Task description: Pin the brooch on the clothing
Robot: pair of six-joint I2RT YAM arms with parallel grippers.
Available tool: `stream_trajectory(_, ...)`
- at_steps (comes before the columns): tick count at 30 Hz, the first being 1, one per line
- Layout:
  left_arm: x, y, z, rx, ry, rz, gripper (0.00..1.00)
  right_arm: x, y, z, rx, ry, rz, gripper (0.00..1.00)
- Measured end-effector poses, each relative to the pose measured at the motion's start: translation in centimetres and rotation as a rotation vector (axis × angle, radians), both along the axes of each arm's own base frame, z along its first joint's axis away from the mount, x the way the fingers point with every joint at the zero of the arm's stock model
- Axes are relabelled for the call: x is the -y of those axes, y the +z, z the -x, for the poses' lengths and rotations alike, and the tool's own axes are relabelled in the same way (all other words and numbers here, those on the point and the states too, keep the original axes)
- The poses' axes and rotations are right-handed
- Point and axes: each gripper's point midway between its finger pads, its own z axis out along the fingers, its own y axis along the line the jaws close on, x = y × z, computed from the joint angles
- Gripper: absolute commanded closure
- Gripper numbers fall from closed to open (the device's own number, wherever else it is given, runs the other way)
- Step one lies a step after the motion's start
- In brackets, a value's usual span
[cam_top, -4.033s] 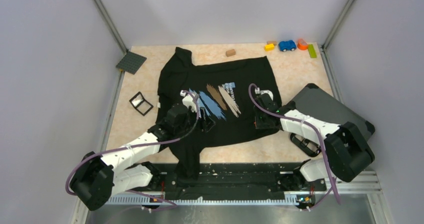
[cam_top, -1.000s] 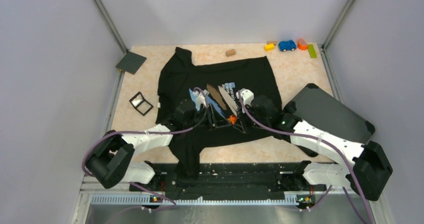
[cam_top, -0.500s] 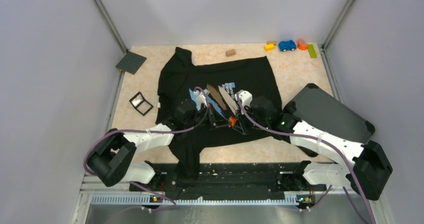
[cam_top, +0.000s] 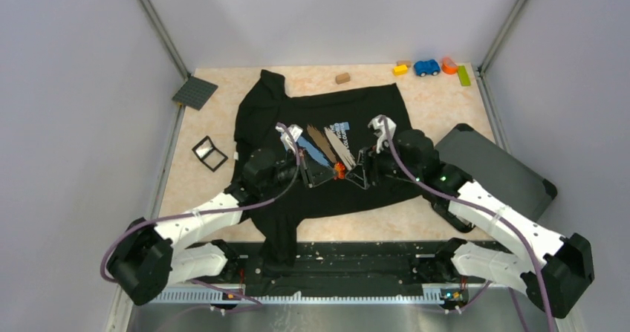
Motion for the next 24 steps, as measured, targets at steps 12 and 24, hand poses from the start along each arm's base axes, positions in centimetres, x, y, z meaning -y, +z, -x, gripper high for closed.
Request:
stream_trajectory(12, -1.2, 4.6, 3.6, 0.263, -0.130, 0.066, 1.00, -2.6, 7.2, 3.1, -0.009, 0.238, -0.328, 0.56)
stream_trajectory(24, -1.8, 7.3, 5.7, 0.358, -0.192, 0.130, 1.00, -2.9, 8.0, 4.1, -0.029, 0.282, -0.364, 0.55)
